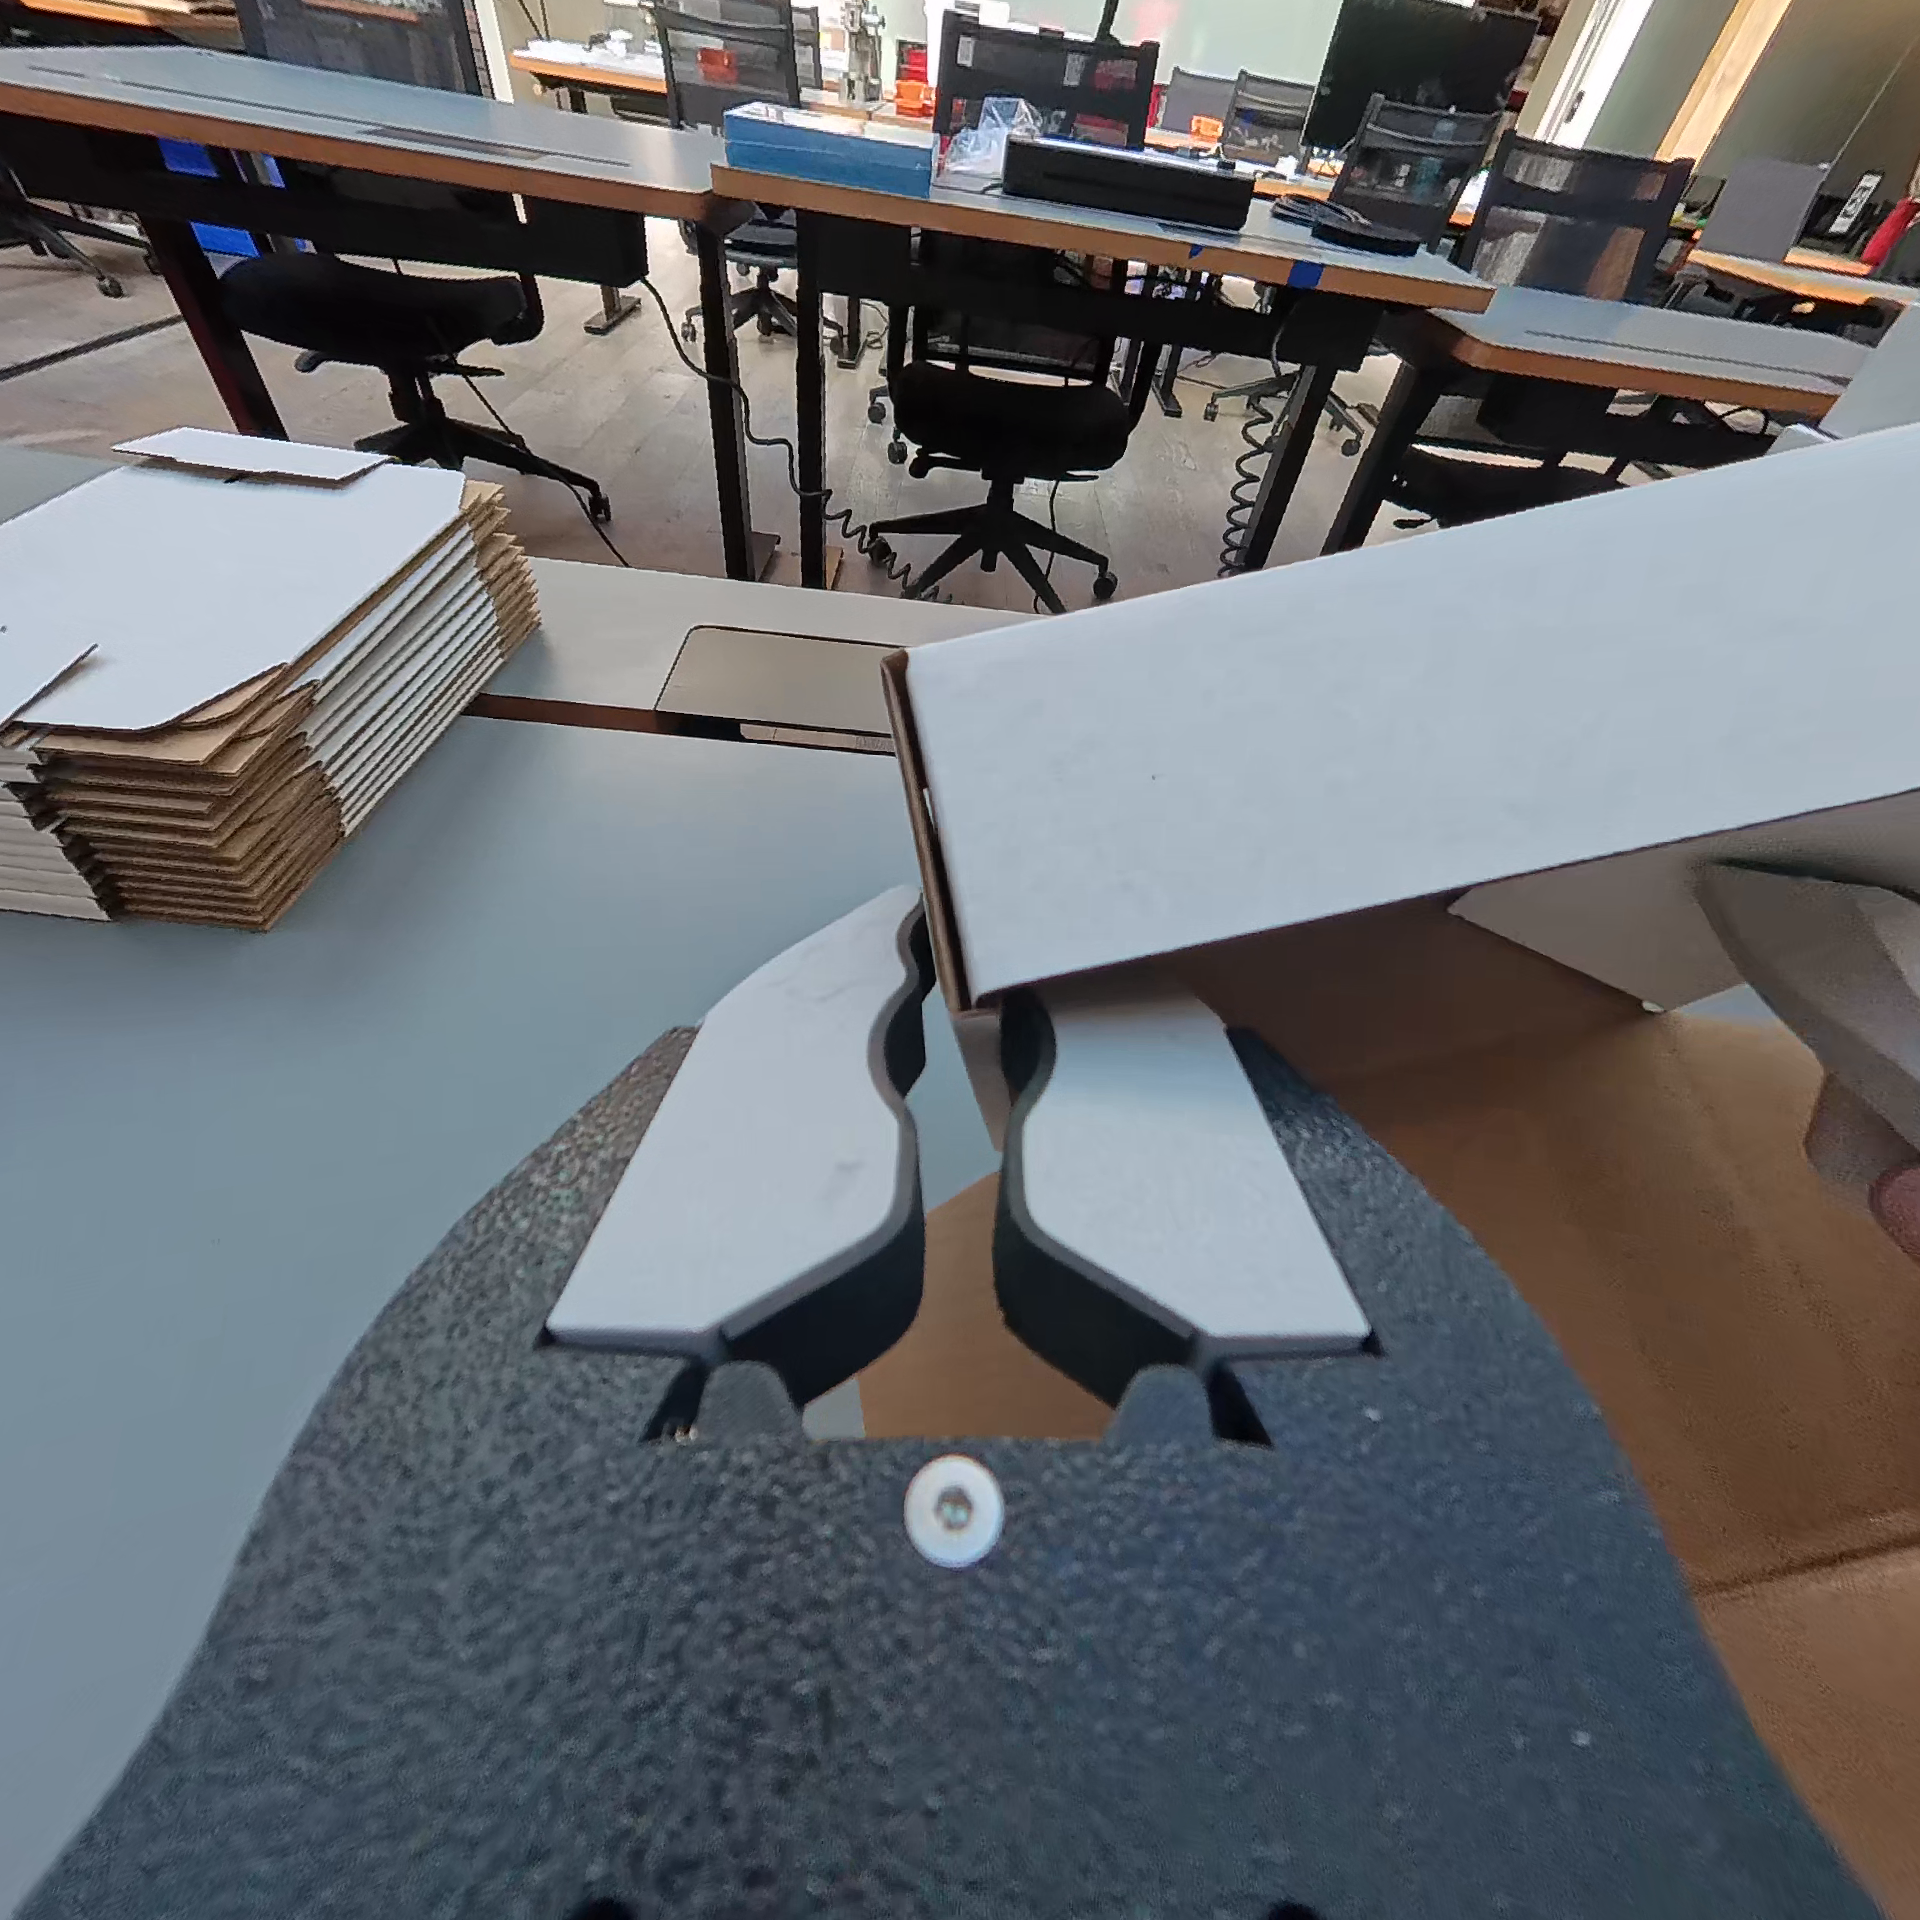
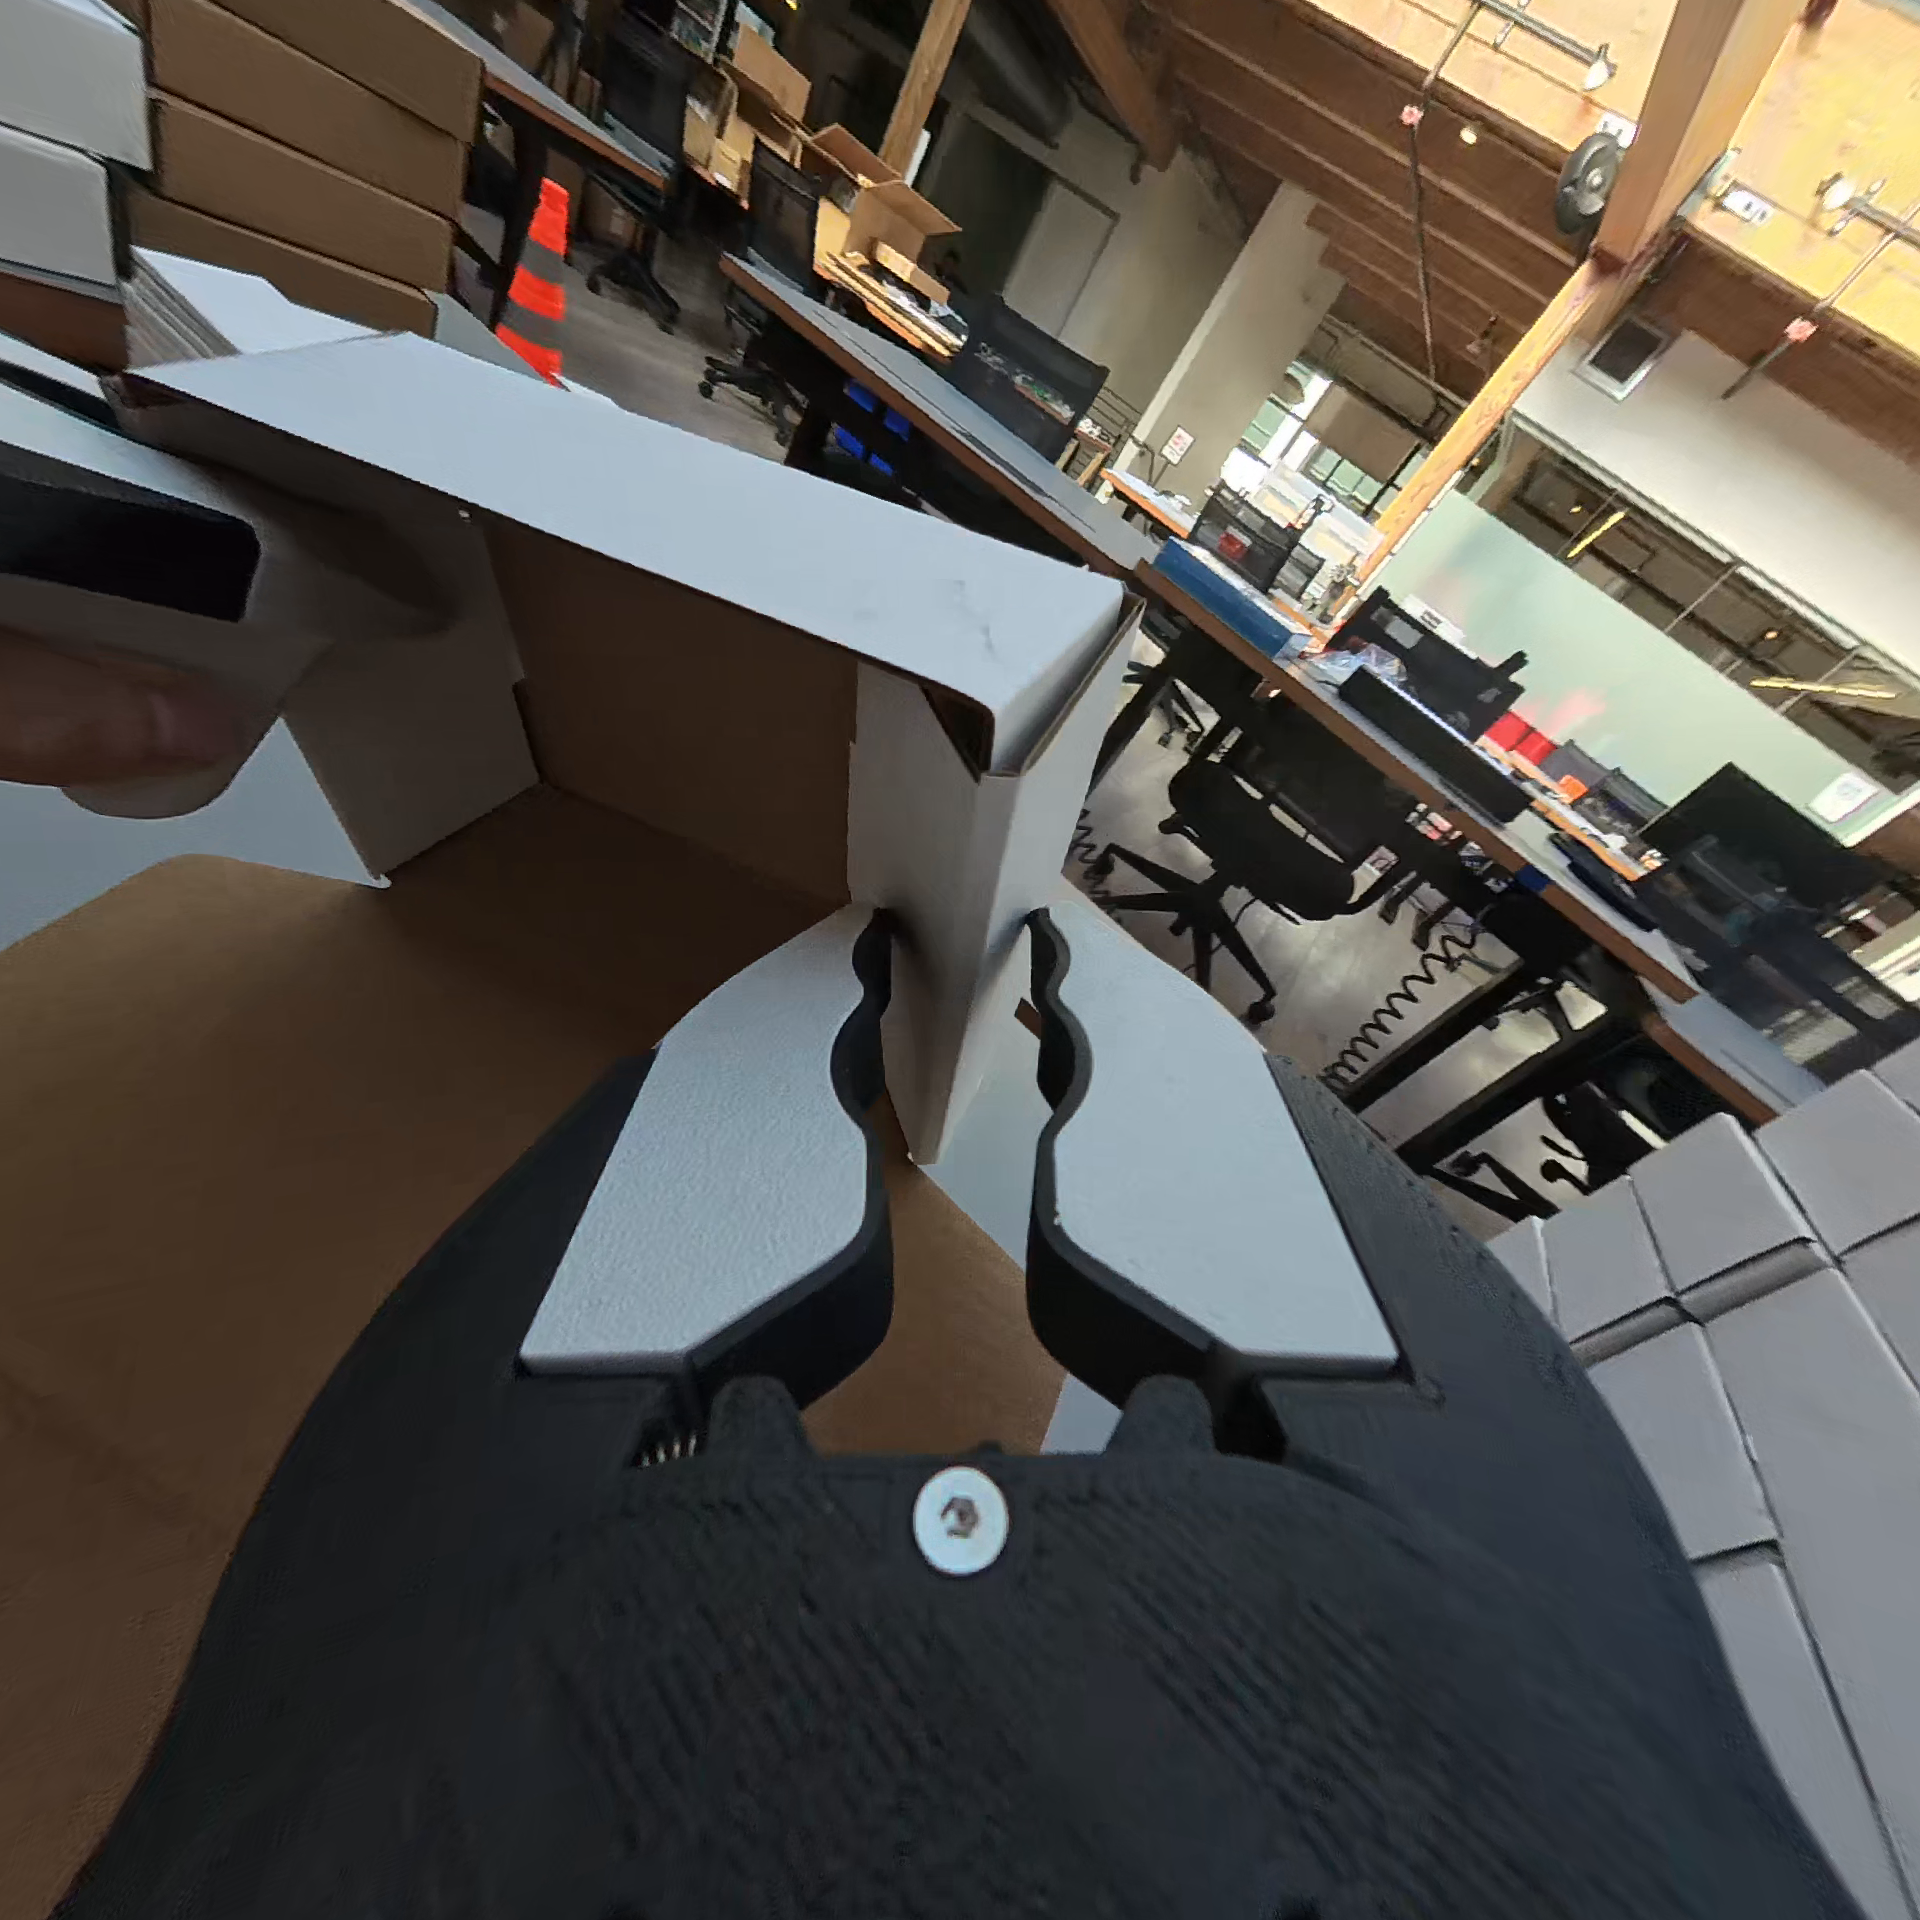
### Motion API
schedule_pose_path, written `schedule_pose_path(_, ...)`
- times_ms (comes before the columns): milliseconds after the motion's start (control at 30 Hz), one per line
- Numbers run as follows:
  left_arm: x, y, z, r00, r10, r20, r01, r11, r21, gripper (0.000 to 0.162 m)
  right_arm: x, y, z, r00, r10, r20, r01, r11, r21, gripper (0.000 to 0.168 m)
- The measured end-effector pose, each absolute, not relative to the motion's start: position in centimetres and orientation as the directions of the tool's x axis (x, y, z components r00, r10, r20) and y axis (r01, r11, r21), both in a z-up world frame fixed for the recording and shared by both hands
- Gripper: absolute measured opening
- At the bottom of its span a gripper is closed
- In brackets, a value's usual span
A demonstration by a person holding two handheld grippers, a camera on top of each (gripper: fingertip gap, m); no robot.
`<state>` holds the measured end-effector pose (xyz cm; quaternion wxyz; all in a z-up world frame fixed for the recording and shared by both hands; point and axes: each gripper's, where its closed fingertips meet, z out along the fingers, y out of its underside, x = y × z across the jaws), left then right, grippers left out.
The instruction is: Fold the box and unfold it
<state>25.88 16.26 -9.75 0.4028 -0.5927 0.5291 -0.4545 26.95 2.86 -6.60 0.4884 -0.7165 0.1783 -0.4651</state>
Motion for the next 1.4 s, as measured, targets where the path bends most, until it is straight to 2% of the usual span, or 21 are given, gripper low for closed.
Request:
schedule_pose_path(100,25.9,16.3,-9.4,0.041,-0.993,0.107,-0.248,-0.114,-0.962,0.008,27.4,2.6,-6.1,0.418,-0.743,0.523,0.221,-0.475,-0.852,0.018)
schedule_pose_path(200,25.9,16.8,-9.5,0.058,-0.996,0.070,-0.254,-0.082,-0.964,0.008,27.5,3.0,-7.2,0.411,-0.694,0.591,0.206,-0.561,-0.802,0.021)
schedule_pose_path(300,25.8,17.1,-9.7,0.055,-0.994,0.093,-0.251,-0.104,-0.962,0.007,27.2,3.3,-7.0,0.377,-0.647,0.663,0.309,-0.587,-0.749,0.020)
schedule_pose_path(400,26.0,16.5,-10.2,0.050,-0.995,0.091,-0.264,-0.101,-0.959,0.007,27.6,2.8,-7.4,0.423,-0.735,0.530,0.235,-0.476,-0.848,0.020)
schedule_pose_path(500,26.1,16.5,-10.1,0.050,-0.996,0.076,-0.266,-0.086,-0.960,0.006,27.5,3.1,-8.4,0.571,-0.742,0.351,0.145,-0.330,-0.933,0.029)
schedule_pose_path(533,26.1,16.3,-10.1,0.032,-0.995,0.093,-0.270,-0.099,-0.958,0.006,27.5,2.9,-8.2,0.565,-0.728,0.389,0.183,-0.350,-0.919,0.031)
schedule_pose_path(600,26.2,15.8,-10.3,0.019,-0.994,0.106,-0.277,-0.107,-0.955,0.006,27.5,2.5,-7.7,0.472,-0.672,0.571,0.307,-0.482,-0.821,0.030)
schedule_pose_path(633,26.3,15.6,-10.3,0.021,-0.994,0.109,-0.276,-0.111,-0.955,0.006,27.7,2.2,-7.6,0.424,-0.681,0.597,0.304,-0.514,-0.802,0.027)
schedule_pose_path(733,26.3,15.1,-10.2,0.029,-0.993,0.115,-0.267,-0.118,-0.956,0.006,27.9,1.7,-7.0,0.408,-0.762,0.503,0.281,-0.420,-0.863,0.023)
schedule_pose_path(867,26.5,15.0,-10.5,0.038,-0.995,0.092,-0.281,-0.099,-0.954,0.006,28.1,1.3,-7.6,0.314,-0.756,0.575,0.273,-0.508,-0.817,0.020)
schedule_pose_path(1033,26.6,15.3,-11.1,0.079,-0.994,0.069,-0.262,-0.088,-0.961,0.006,28.1,1.1,-10.4,0.328,-0.868,0.373,0.138,-0.347,-0.928,0.016)
schedule_pose_path(1133,26.8,15.9,-11.9,0.103,-0.994,0.049,-0.266,-0.074,-0.961,0.006,28.8,1.8,-12.0,0.406,-0.858,0.315,0.051,-0.322,-0.945,0.017)
schedule_pose_path(1267,27.2,16.4,-11.2,0.138,-0.990,-0.017,-0.220,-0.014,-0.975,0.005,29.5,2.3,-11.5,0.439,-0.824,0.359,0.042,-0.380,-0.924,0.018)
schedule_pose_path(1333,27.2,16.6,-10.1,0.158,-0.984,-0.083,-0.180,0.054,-0.982,0.005,29.7,2.8,-12.5,0.534,-0.806,0.254,-0.067,-0.340,-0.938,0.019)
schedule_pose_path(1400,27.3,15.8,-9.5,0.146,-0.984,-0.104,-0.168,0.079,-0.983,0.006,29.9,2.1,-11.7,0.537,-0.826,0.170,-0.096,-0.260,-0.961,0.018)
